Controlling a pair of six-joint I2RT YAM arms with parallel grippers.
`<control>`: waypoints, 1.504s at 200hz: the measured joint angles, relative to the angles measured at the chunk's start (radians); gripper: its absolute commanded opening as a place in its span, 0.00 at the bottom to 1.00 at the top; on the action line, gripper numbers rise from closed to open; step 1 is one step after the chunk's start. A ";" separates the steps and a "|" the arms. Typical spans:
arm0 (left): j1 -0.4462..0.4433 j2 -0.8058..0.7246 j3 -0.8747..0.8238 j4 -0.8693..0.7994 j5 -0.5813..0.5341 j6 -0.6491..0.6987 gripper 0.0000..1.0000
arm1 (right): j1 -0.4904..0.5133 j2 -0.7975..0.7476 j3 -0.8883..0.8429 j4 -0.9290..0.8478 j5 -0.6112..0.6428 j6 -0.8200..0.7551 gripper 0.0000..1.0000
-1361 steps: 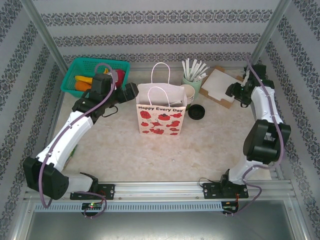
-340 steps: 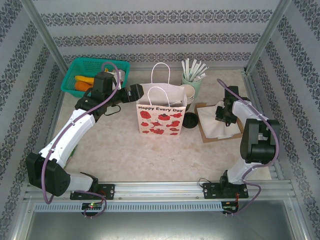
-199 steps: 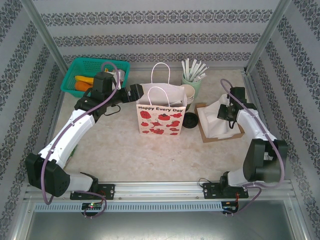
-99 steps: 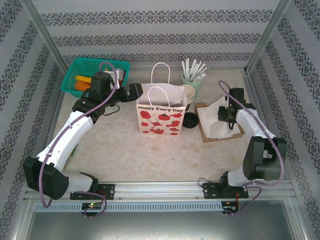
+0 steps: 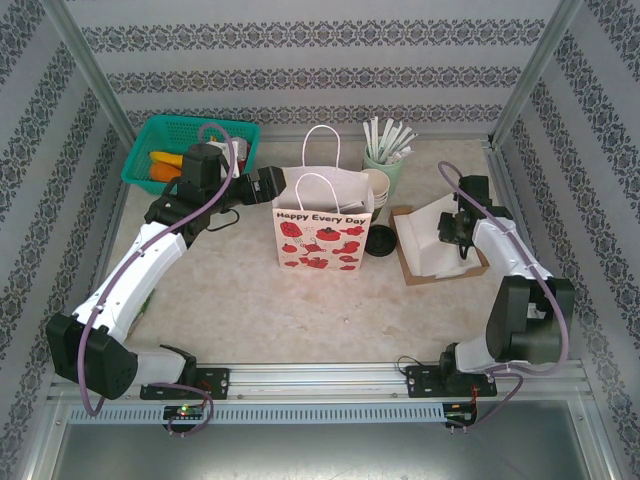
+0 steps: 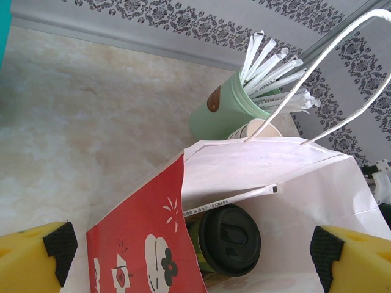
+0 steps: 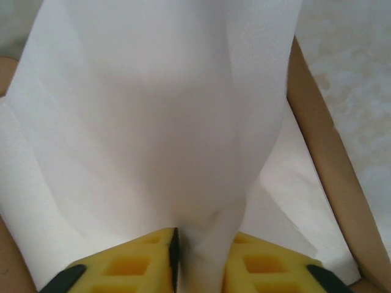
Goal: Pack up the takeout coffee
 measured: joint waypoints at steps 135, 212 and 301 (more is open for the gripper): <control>0.000 0.000 0.000 0.000 0.000 0.002 1.00 | 0.000 -0.148 0.028 -0.053 -0.040 -0.022 0.00; 0.000 0.000 0.000 0.000 0.000 0.019 1.00 | 0.000 -0.158 0.084 -0.117 -0.043 -0.048 0.00; 0.000 0.001 0.000 0.000 0.000 0.019 1.00 | -0.001 -0.014 0.082 -0.114 -0.101 -0.045 0.66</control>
